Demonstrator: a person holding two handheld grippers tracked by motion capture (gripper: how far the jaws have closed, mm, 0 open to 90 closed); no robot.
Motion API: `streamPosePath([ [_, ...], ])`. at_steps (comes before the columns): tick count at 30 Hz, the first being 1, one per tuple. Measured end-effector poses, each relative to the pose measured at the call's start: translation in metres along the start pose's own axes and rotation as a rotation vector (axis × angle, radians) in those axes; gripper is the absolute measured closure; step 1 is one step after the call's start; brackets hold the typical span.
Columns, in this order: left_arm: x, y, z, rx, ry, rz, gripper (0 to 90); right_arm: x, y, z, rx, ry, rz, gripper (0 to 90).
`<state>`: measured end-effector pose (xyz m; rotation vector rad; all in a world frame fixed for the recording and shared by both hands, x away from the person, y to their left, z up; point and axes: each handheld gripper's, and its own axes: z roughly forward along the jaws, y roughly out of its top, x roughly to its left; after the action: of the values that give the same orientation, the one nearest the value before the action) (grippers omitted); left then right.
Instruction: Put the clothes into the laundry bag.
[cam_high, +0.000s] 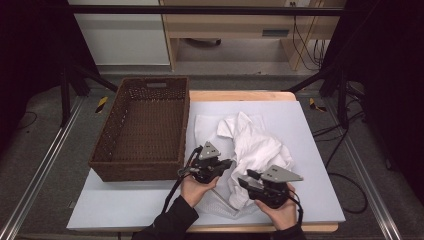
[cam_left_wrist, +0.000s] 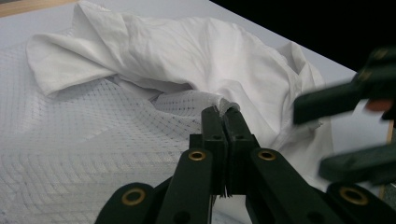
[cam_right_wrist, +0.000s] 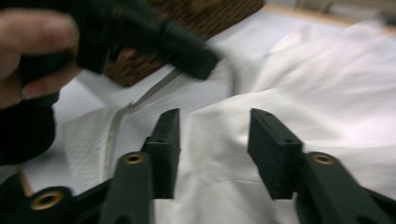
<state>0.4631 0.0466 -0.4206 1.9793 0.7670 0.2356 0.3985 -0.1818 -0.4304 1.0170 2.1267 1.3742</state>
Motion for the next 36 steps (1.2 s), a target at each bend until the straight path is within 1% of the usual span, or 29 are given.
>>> streamPosePath([
  [1, -0.001, 0.000, 0.000, 0.003, 0.000, 0.011, 89.1, -0.009, 0.000, -0.008, 0.001, -0.095, -0.013, 40.0],
  [2, -0.001, 0.000, 0.000, 0.003, 0.000, 0.011, 89.1, -0.009, 0.000, -0.008, 0.001, -0.095, -0.013, 40.0],
  [3, -0.001, -0.001, -0.001, 0.003, 0.002, 0.017, 89.1, -0.020, -0.006, -0.005, 0.043, -0.159, -0.014, 33.3],
  [4, -0.001, -0.001, -0.001, 0.003, 0.002, 0.017, 89.1, -0.020, -0.006, -0.005, 0.043, -0.159, -0.014, 33.3],
  [5, -0.001, -0.001, -0.001, 0.004, 0.002, 0.017, 89.1, -0.025, -0.011, 0.000, 0.065, -0.168, -0.003, 33.4],
  [6, -0.001, -0.001, -0.001, 0.004, 0.001, 0.016, 89.1, -0.031, -0.024, 0.013, 0.124, -0.152, 0.014, 46.3],
  [7, -0.001, -0.001, -0.001, 0.004, 0.001, 0.016, 89.1, -0.031, -0.024, 0.013, 0.124, -0.152, 0.014, 46.3],
  [8, 0.000, -0.002, -0.001, 0.006, 0.000, 0.016, 89.1, -0.033, -0.032, 0.023, 0.190, -0.136, 0.004, 63.6],
  [9, 0.000, -0.002, -0.001, 0.006, 0.000, 0.016, 89.1, -0.033, -0.032, 0.023, 0.190, -0.136, 0.004, 63.6],
  [10, 0.001, -0.002, 0.000, 0.007, -0.001, 0.012, 89.1, -0.031, -0.031, 0.022, 0.207, -0.125, -0.003, 79.7],
  [11, 0.001, -0.002, 0.000, 0.007, -0.001, 0.012, 89.1, -0.031, -0.031, 0.022, 0.207, -0.125, -0.003, 79.7],
  [12, 0.001, -0.001, 0.000, 0.009, 0.001, 0.008, 89.1, -0.029, -0.024, 0.012, 0.168, -0.099, 0.007, 86.6],
  [13, 0.001, -0.001, 0.000, 0.009, 0.001, 0.008, 89.1, -0.029, -0.024, 0.012, 0.168, -0.099, 0.007, 86.6],
  [14, 0.001, 0.000, 0.000, 0.011, 0.002, 0.006, 89.1, -0.027, -0.015, -0.001, 0.095, -0.058, 0.025, 87.0],
  [15, 0.001, 0.000, 0.000, 0.010, 0.003, 0.003, 89.1, -0.027, -0.015, -0.001, 0.095, -0.058, 0.025, 87.0],
  [17, 0.001, 0.003, 0.001, 0.014, 0.007, 0.000, 89.1, -0.020, -0.007, -0.011, 0.018, 0.005, 0.022, 87.1],
  [18, -0.001, 0.006, 0.001, 0.016, 0.010, 0.003, 89.1, -0.009, 0.000, -0.013, -0.014, 0.072, -0.004, 87.1],
  [19, -0.001, 0.006, 0.001, 0.016, 0.010, 0.003, 89.2, -0.009, 0.000, -0.013, -0.014, 0.072, -0.004, 87.1],
  [20, -0.003, 0.010, 0.000, 0.011, 0.010, 0.006, 89.2, 0.004, 0.003, -0.005, 0.006, 0.103, -0.037, 87.1],
  [21, -0.003, 0.010, 0.000, 0.011, 0.010, 0.006, 89.2, 0.004, 0.003, -0.005, 0.006, 0.103, -0.037, 87.1],
  [23, -0.006, 0.013, -0.001, 0.004, 0.015, 0.011, 89.2, 0.014, 0.001, 0.011, 0.038, 0.119, -0.052, 87.0],
  [24, -0.007, 0.014, -0.002, 0.002, 0.015, 0.018, 89.2, 0.018, -0.002, 0.029, 0.074, 0.114, -0.059, 86.9],
  [25, -0.008, 0.015, -0.003, -0.006, 0.013, 0.015, 89.2, 0.018, -0.002, 0.029, 0.074, 0.114, -0.059, 86.9],
  [27, -0.010, 0.017, -0.005, -0.010, 0.007, 0.014, 89.3, 0.019, -0.005, 0.047, 0.109, 0.091, -0.064, 86.8],
  [28, -0.010, 0.017, -0.005, -0.006, 0.004, 0.017, 89.3, 0.018, -0.007, 0.065, 0.140, 0.055, -0.049, 86.7],
  [29, -0.011, 0.017, -0.006, -0.008, 0.003, 0.017, 89.3, 0.018, -0.007, 0.065, 0.140, 0.055, -0.049, 86.7],
  [31, -0.012, 0.015, -0.006, -0.011, 0.000, 0.013, 89.3, 0.015, -0.008, 0.080, 0.155, 0.006, -0.036, 86.5],
  [34, -0.010, 0.010, -0.007, -0.009, 0.003, 0.008, 89.3, 0.009, -0.010, 0.095, 0.134, -0.119, -0.011, 86.3],
  [36, -0.005, 0.005, -0.006, -0.013, 0.004, -0.008, 89.3, 0.007, -0.011, 0.099, 0.128, -0.126, -0.006, 85.4],
])
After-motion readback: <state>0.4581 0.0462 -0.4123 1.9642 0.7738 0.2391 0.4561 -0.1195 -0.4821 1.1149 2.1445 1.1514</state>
